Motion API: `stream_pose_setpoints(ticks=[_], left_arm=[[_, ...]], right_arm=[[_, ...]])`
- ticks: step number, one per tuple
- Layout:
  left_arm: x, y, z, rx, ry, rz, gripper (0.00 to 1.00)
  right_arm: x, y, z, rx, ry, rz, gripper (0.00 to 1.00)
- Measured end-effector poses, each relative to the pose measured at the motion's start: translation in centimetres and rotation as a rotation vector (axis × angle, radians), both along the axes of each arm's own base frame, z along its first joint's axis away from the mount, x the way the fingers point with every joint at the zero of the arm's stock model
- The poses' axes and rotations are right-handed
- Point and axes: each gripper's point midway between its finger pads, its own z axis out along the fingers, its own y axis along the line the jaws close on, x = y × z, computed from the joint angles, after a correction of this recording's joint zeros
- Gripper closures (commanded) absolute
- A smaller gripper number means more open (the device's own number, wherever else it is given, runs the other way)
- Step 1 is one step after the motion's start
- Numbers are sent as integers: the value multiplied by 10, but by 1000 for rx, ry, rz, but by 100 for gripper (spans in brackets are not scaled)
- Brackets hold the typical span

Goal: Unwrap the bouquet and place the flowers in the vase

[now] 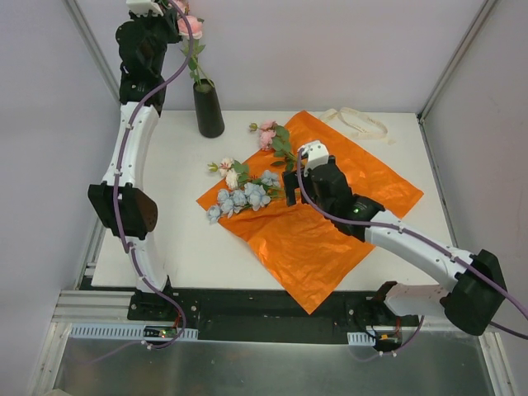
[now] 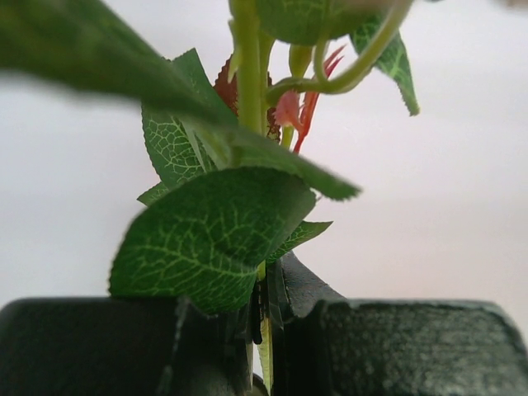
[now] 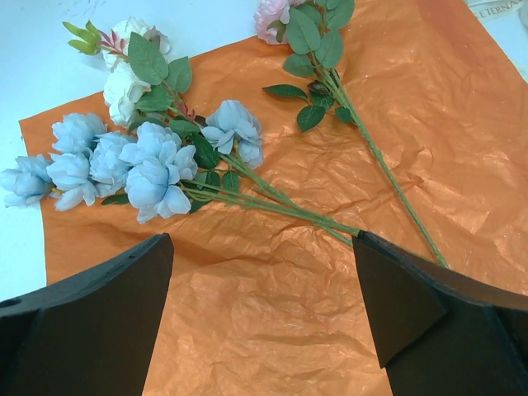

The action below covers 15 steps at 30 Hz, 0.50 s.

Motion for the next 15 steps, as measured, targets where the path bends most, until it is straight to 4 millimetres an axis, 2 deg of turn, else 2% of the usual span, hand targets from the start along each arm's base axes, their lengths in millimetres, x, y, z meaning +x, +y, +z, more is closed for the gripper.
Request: stream_pose_setpoints(ticks=[11, 15], left_arm=[[3, 3, 10, 23, -35, 13, 100], [12, 4, 0, 53, -23, 23, 100]], right_arm=[[7, 4, -9, 6, 29, -15, 1], [7, 5, -11, 9, 39, -16, 1]])
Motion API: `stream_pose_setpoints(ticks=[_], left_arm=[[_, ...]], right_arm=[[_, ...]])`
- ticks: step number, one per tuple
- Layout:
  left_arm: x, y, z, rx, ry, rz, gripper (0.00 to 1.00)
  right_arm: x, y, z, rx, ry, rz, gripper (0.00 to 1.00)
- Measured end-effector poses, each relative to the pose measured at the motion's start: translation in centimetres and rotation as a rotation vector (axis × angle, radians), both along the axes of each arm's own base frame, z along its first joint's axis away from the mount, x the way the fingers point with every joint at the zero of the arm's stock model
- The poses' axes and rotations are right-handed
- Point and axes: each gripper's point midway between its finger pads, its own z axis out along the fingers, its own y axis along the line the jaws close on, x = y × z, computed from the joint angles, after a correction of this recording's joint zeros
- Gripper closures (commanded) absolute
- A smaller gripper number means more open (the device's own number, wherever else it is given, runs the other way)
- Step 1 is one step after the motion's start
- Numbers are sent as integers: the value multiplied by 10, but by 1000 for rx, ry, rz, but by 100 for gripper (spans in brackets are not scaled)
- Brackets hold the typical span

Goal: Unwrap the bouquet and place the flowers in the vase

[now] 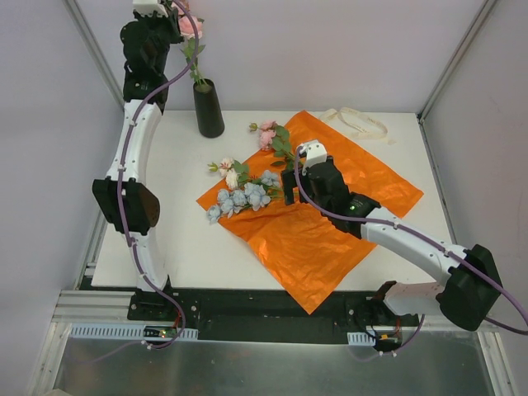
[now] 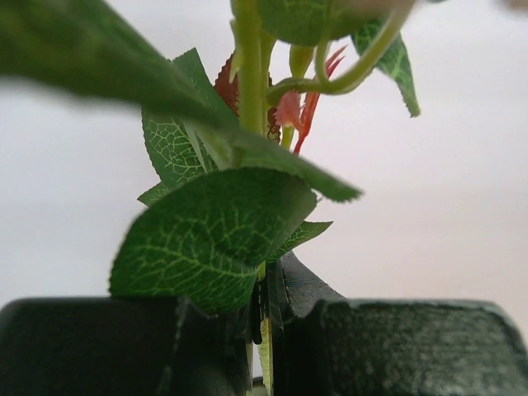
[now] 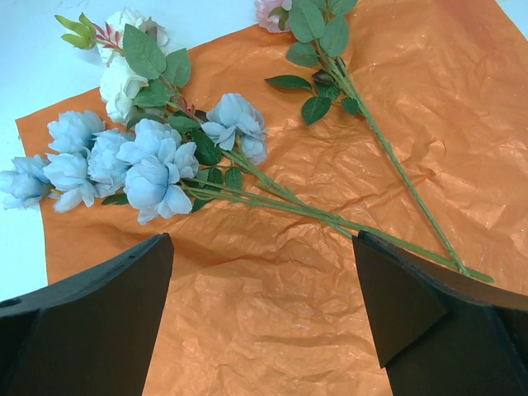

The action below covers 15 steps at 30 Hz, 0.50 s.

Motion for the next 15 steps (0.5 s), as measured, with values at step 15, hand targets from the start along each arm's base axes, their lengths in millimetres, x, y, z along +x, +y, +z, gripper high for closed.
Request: stream_pose_setpoints(ticks=[15], left_arm=[[43, -2, -136, -14, 286, -26, 68]], right_arm=[[12, -11, -27, -28, 102, -68, 10]])
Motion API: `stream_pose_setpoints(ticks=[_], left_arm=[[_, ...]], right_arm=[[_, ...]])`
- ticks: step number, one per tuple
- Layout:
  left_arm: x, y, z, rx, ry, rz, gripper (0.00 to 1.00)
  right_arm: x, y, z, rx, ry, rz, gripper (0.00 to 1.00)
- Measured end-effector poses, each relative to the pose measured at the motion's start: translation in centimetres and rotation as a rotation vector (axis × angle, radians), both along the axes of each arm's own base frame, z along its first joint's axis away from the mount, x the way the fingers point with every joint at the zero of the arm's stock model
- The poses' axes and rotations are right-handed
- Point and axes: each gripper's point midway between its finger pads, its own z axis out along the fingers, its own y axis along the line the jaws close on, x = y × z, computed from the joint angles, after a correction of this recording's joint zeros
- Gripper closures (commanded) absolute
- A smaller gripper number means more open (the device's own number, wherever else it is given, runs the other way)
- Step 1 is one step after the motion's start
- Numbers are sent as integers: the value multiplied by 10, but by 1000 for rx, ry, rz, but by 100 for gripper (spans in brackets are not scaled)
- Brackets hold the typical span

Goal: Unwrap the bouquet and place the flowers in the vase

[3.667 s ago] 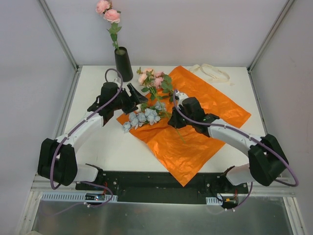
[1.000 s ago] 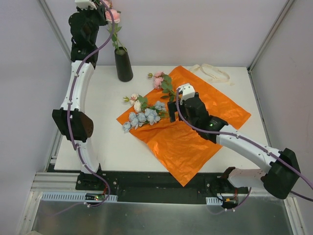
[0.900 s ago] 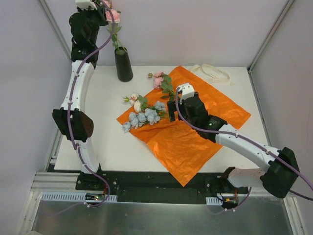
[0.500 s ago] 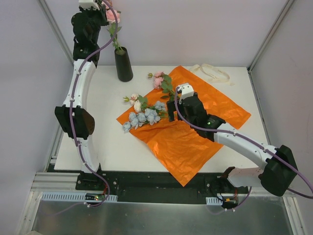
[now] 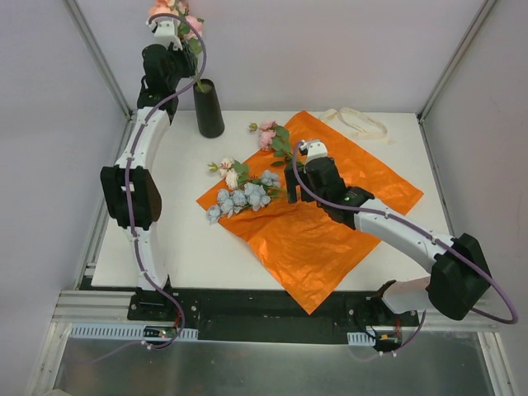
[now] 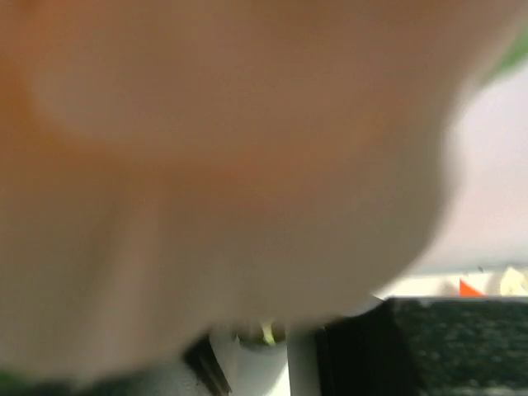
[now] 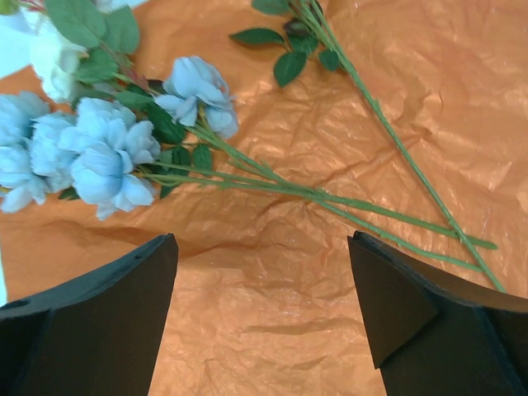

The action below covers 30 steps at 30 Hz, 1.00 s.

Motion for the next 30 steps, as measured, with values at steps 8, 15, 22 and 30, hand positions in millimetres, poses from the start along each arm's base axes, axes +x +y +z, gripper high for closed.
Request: stream_pose_setpoints(ticks=[8, 15, 22, 30], left_arm=[[-37, -9, -87, -54, 271, -45, 27], [-110, -12, -41, -75, 287, -85, 20], [-210, -31, -19, -180, 270, -209, 4], [-287, -45, -158, -301, 615, -251, 1]], right_arm=[[23, -27, -25, 21, 121, -95, 30], [67, -53, -37, 45, 187, -177, 40], [96, -67, -61, 7, 261, -203, 41], [112, -60, -88, -60, 314, -158, 45]])
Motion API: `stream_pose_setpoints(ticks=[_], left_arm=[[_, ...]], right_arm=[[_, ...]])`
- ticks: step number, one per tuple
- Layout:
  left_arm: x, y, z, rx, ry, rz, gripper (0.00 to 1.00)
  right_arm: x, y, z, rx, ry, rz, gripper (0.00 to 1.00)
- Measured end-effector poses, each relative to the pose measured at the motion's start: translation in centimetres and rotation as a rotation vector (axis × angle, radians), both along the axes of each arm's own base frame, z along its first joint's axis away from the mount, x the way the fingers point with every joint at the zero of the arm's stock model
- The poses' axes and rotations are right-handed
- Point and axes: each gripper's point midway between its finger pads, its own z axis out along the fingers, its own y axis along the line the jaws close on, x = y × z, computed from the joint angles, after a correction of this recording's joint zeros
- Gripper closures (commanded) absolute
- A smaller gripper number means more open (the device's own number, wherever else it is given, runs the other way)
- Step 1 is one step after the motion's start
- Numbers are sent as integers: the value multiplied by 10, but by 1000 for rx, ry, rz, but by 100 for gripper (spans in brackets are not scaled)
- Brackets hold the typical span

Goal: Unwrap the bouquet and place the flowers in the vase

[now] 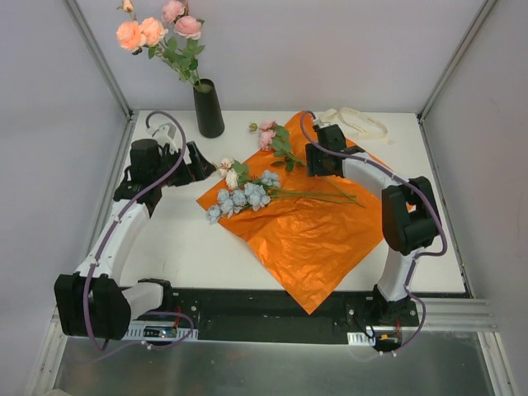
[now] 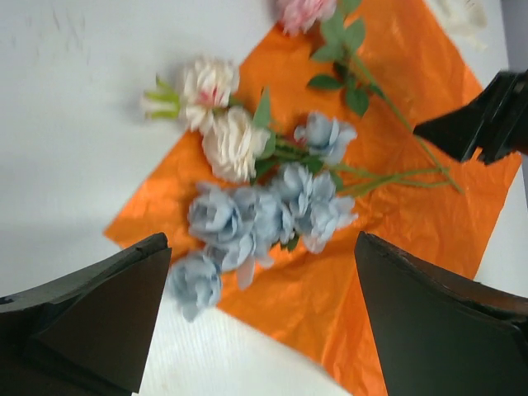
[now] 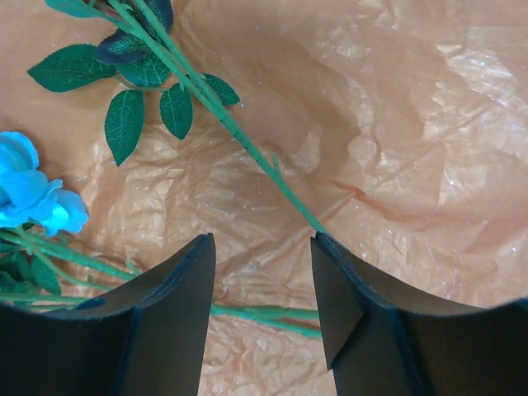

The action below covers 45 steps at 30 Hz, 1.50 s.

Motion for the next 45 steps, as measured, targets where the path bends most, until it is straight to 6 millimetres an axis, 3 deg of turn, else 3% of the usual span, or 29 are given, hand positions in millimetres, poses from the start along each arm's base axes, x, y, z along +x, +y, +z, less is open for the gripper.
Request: stream_pose_setpoints(ticks=[3, 8, 16, 27, 33, 39, 42, 45], left_arm=[[-29, -1, -32, -20, 99, -3, 1], [-51, -1, -23, -27, 66, -10, 1], [-52, -2, -23, -30, 72, -13, 1], [-54, -8, -27, -52, 97, -40, 1], [-56, -9, -25, -66, 102, -44, 1], [-57, -10, -25, -89, 122, -27, 1], [-59, -10, -28, -96, 142, -20, 1], [-61, -10, -28, -97, 151, -22, 3]], right_arm=[[5, 2, -11, -13, 19, 14, 46], [10, 2, -30, -57, 64, 40, 48], [12, -2, -50, -110, 108, 77, 54], [15, 0, -50, -130, 120, 128, 59], [21, 1, -56, -151, 131, 157, 82], [23, 4, -55, -140, 111, 171, 90], [16, 5, -52, -119, 92, 185, 99], [11, 6, -42, -98, 70, 195, 100]])
